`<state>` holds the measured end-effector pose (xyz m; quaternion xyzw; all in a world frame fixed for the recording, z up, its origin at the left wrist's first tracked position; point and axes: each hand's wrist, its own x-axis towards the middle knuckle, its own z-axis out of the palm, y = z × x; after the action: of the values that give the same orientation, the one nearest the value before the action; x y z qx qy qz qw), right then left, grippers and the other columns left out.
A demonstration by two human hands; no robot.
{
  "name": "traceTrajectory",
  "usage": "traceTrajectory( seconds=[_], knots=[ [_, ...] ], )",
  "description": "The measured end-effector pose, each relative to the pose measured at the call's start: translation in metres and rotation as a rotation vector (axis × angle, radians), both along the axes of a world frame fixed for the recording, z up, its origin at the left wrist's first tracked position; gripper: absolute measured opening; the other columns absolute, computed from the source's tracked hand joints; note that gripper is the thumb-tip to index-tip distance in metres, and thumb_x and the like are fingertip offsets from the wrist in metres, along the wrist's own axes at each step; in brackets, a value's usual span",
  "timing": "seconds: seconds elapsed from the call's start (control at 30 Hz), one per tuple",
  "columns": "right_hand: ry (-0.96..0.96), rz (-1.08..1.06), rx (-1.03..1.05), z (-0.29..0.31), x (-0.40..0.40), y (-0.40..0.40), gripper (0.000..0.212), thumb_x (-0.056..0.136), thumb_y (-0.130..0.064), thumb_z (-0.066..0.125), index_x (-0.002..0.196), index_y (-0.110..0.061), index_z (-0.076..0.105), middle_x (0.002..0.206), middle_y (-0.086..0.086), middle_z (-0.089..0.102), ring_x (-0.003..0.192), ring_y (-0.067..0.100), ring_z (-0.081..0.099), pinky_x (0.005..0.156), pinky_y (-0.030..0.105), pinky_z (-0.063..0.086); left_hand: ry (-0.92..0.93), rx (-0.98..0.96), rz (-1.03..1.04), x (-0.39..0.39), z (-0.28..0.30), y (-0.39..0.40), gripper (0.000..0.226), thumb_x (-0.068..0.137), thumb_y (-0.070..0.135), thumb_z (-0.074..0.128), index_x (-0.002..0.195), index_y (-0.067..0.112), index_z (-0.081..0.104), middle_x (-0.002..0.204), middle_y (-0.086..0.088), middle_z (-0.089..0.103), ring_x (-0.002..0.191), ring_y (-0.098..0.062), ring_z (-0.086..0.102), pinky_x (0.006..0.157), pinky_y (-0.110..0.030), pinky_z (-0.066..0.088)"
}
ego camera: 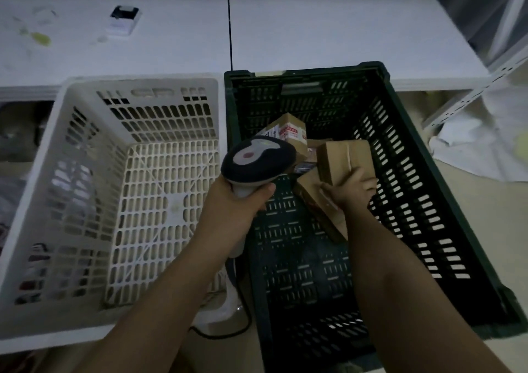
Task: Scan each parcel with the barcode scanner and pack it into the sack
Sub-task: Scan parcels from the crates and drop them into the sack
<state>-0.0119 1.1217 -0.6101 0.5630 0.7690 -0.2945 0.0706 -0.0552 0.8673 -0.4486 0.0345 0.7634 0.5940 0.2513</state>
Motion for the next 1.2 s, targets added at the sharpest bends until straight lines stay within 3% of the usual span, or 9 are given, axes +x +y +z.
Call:
traceTrajectory(
  seconds=[0.2,0.33,0.5,0.67,0.77,0.93,1.0,1.07,1.2],
  knots=[
    [0.047,0.044,-0.015,-0.001,-0.002,-0.014,0.098,0.077,-0.056,0.072,0.143,-0.013,0.015,0.152,0.026,0.005,0.141,0.044,0.010,0.117,0.048,0.014,-0.028,0.005,0.007,0.005,0.011,-0.013,0.020,0.085,0.016,0.071,0.102,0.024,0.063,0.076,-0.003,0.069,0.063,-0.007,0.064,0.066,-0.028,0.056],
    [0.254,0.019,-0.118,-0.005,-0.007,-0.023,0.087,0.082,-0.049,0.071,0.147,-0.014,0.025,0.151,0.019,0.021,0.135,0.038,0.032,0.110,0.044,0.033,-0.033,0.016,0.009,0.005,0.013,-0.013,0.019,0.085,0.016,0.070,0.102,0.023,0.063,0.076,-0.002,0.068,0.064,-0.009,0.063,0.069,-0.034,0.057],
    [0.326,0.077,0.045,-0.002,-0.021,-0.031,0.088,0.084,-0.047,0.069,0.152,-0.022,0.019,0.157,0.013,0.008,0.142,0.036,0.012,0.115,0.046,0.024,-0.048,0.021,0.032,-0.001,0.007,-0.014,0.015,0.085,0.016,0.070,0.089,0.029,0.063,0.077,-0.007,0.069,0.066,-0.012,0.063,0.073,-0.037,0.057],
    [0.173,0.316,0.335,0.006,-0.045,-0.005,0.104,0.084,-0.050,0.068,0.155,-0.023,-0.003,0.162,0.012,-0.009,0.148,0.036,-0.006,0.118,0.050,0.007,-0.092,0.033,0.065,-0.010,-0.003,-0.018,0.008,0.086,0.017,0.069,0.093,0.020,0.067,0.071,-0.003,0.067,0.059,-0.005,0.062,0.065,-0.027,0.056],
    [-0.009,0.326,0.271,0.016,-0.056,0.023,0.102,0.082,-0.063,0.062,0.155,-0.017,0.007,0.162,0.012,0.007,0.148,0.035,0.003,0.117,0.055,0.003,-0.104,0.037,0.080,-0.013,-0.008,-0.018,0.008,0.086,0.016,0.069,0.094,0.019,0.066,0.068,0.000,0.065,0.056,-0.002,0.061,0.058,-0.019,0.053],
    [0.026,0.332,-0.067,0.001,-0.047,0.020,0.092,0.081,-0.044,0.071,0.151,-0.014,0.019,0.145,0.019,0.042,0.129,0.036,0.045,0.105,0.046,0.039,-0.133,0.047,0.099,-0.014,-0.013,-0.017,0.015,0.086,0.015,0.069,0.101,0.012,0.067,0.069,0.000,0.065,0.055,-0.002,0.061,0.054,-0.016,0.052],
    [-0.054,0.402,-0.216,-0.016,-0.027,-0.005,0.086,0.085,-0.034,0.070,0.152,-0.018,0.019,0.151,0.018,0.035,0.135,0.036,0.038,0.110,0.046,0.035,-0.134,0.047,0.108,-0.013,-0.015,-0.018,0.018,0.086,0.015,0.069,0.103,0.009,0.067,0.069,-0.001,0.065,0.055,-0.002,0.061,0.054,-0.015,0.052],
    [-0.200,0.561,-0.222,-0.033,-0.005,-0.035,0.075,0.089,-0.046,0.059,0.152,-0.026,0.023,0.154,0.015,0.031,0.140,0.037,0.030,0.113,0.045,0.029,-0.134,0.055,0.118,-0.011,-0.016,-0.020,0.018,0.087,0.015,0.068,0.103,0.008,0.066,0.070,-0.001,0.065,0.055,-0.002,0.060,0.055,-0.015,0.052],
    [-0.321,0.716,-0.088,-0.026,0.009,-0.058,0.102,0.073,-0.062,0.065,0.152,-0.032,0.009,0.155,0.013,0.021,0.142,0.040,0.014,0.112,0.053,0.026,-0.121,0.068,0.134,-0.005,-0.013,-0.027,0.016,0.087,0.013,0.068,0.101,0.005,0.065,0.069,-0.003,0.064,0.056,-0.003,0.060,0.054,-0.015,0.050]
  ],
)
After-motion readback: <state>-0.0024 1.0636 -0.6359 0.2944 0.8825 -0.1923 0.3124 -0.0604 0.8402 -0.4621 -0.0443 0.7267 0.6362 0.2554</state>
